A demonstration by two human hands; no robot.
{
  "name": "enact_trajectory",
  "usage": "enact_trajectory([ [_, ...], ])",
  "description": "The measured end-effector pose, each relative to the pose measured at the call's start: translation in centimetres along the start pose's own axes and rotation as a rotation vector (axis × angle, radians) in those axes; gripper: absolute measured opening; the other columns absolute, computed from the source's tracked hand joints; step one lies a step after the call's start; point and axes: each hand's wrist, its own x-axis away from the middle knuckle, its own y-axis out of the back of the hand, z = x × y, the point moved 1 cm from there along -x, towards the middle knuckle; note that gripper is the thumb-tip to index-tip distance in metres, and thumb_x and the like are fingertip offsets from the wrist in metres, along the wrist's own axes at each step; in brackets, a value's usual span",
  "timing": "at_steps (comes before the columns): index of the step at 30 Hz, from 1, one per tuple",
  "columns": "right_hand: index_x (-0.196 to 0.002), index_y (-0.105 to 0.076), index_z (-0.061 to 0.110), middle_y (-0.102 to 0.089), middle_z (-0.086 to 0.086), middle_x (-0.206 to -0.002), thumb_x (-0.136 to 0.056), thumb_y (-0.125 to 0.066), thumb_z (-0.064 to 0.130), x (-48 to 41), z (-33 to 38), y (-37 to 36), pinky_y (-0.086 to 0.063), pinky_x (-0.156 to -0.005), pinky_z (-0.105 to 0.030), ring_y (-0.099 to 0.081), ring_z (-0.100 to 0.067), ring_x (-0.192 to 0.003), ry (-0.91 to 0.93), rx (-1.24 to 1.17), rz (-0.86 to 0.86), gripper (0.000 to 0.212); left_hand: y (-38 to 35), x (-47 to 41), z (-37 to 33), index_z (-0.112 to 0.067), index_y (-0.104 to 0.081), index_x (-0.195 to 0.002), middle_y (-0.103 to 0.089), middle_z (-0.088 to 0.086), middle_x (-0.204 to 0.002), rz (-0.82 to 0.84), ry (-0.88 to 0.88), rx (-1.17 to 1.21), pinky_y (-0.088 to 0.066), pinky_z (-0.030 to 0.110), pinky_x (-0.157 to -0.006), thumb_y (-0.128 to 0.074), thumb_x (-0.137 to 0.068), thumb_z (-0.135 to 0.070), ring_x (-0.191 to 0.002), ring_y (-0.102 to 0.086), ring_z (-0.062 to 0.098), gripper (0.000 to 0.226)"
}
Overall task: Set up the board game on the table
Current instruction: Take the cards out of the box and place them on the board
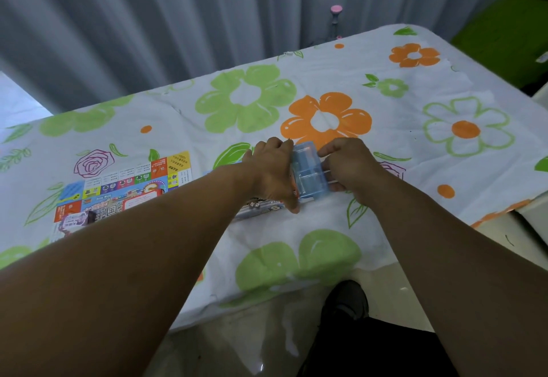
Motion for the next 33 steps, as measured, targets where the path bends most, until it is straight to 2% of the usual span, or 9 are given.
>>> enact_trajectory([
  [5, -0.108, -0.064, 0.009, -0.071, -0.018, -0.102, -0.096, -0.054, 0.0, 0.1, 0.1, -0.6, -0.059, -0.062, -0.033, -0.071, -0.029, -0.079, -0.005, -0.059, 0.088, 0.019, 0.3, -0.1, -0.4, -0.014, -0.023, -0.152, -0.035, 0.008, -0.143, -0.018, -0.026, 0.034, -0.038, 0.048, -0.109, -0.094, -0.05, -0.05, -0.13, -0.035, 0.031, 0.13],
  [9, -0.105, -0.061, 0.007, -0.07, -0.02, -0.102, -0.097, -0.056, 0.002, 0.0, 0.2, -0.9, -0.058, -0.06, -0.034, -0.07, -0.03, -0.079, -0.027, -0.113, 0.124, 0.011, 0.3, 0.0, -0.4, -0.013, -0.021, -0.153, -0.033, 0.009, -0.146, -0.021, -0.033, 0.054, -0.038, 0.045, -0.11, -0.094, -0.051, -0.049, -0.133, -0.033, 0.032, 0.131],
  [11, -0.097, -0.058, 0.01, -0.068, -0.018, -0.099, -0.096, -0.061, 0.005, 0.3, 0.2, -1.1, -0.059, -0.062, -0.039, -0.068, -0.031, -0.078, -0.017, -0.106, 0.149, 0.006, 0.3, 0.1, -0.5, -0.013, -0.02, -0.154, -0.032, 0.01, -0.147, -0.021, -0.037, 0.076, -0.037, 0.042, -0.111, -0.095, -0.053, -0.048, -0.135, -0.032, 0.032, 0.13],
  [17, -0.079, -0.054, 0.011, -0.062, -0.022, -0.094, -0.093, -0.066, 0.006, 1.2, 0.8, -1.4, -0.057, -0.082, -0.061, -0.067, -0.04, -0.085, 0.04, -0.084, 0.163, 0.019, 0.4, 0.2, -0.4, -0.012, -0.021, -0.154, -0.034, 0.011, -0.145, -0.031, -0.042, 0.115, -0.037, 0.038, -0.109, -0.095, -0.054, -0.048, -0.133, -0.034, 0.032, 0.129],
  [20, -0.08, -0.054, 0.011, -0.062, -0.024, -0.097, -0.093, -0.065, 0.007, 1.3, 1.1, -1.3, -0.055, -0.082, -0.066, -0.068, -0.049, -0.097, 0.036, -0.091, 0.141, 0.018, 0.5, 0.2, -0.3, -0.011, -0.023, -0.152, -0.036, 0.011, -0.141, -0.044, -0.044, 0.118, -0.037, 0.037, -0.108, -0.095, -0.053, -0.048, -0.13, -0.036, 0.032, 0.128],
  [23, -0.086, -0.059, 0.003, -0.067, -0.032, -0.104, -0.092, -0.064, 0.006, 1.3, 1.1, -1.3, -0.055, -0.08, -0.067, -0.068, -0.05, -0.095, 0.023, -0.09, 0.155, 0.008, 0.5, 0.2, -0.4, -0.012, -0.024, -0.152, -0.036, 0.01, -0.141, -0.059, -0.05, 0.126, -0.037, 0.037, -0.108, -0.095, -0.052, -0.049, -0.129, -0.036, 0.032, 0.128],
  [25, -0.097, -0.062, -0.003, -0.066, -0.034, -0.108, -0.091, -0.065, 0.005, 1.2, 0.9, -1.2, -0.057, -0.077, -0.064, -0.069, -0.049, -0.093, 0.01, -0.096, 0.157, 0.01, 0.5, 0.2, -0.5, -0.012, -0.02, -0.153, -0.037, 0.011, -0.141, -0.074, -0.056, 0.133, -0.036, 0.037, -0.108, -0.095, -0.052, -0.048, -0.129, -0.036, 0.033, 0.131],
  [28, -0.094, -0.061, 0.001, -0.067, -0.032, -0.106, -0.091, -0.064, 0.004, 1.2, 1.0, -0.6, -0.063, -0.07, -0.051, -0.071, -0.044, -0.091, -0.031, -0.128, 0.163, 0.005, 0.5, 0.2, -0.3, -0.012, -0.012, -0.156, -0.035, 0.011, -0.144, -0.093, -0.058, 0.146, -0.032, 0.037, -0.109, -0.096, -0.052, -0.047, -0.133, -0.033, 0.032, 0.139],
  [33, -0.111, -0.063, -0.002, -0.067, -0.031, -0.11, -0.084, -0.059, -0.007, 1.2, 0.6, 0.5, -0.061, -0.064, -0.039, -0.074, -0.034, -0.086, -0.129, -0.124, 0.331, 0.027, 0.5, 0.2, 0.1, -0.014, -0.031, -0.146, -0.037, 0.007, -0.135, -0.105, -0.033, 0.139, -0.037, 0.035, -0.103, -0.095, -0.051, -0.049, -0.125, -0.036, 0.027, 0.12],
])
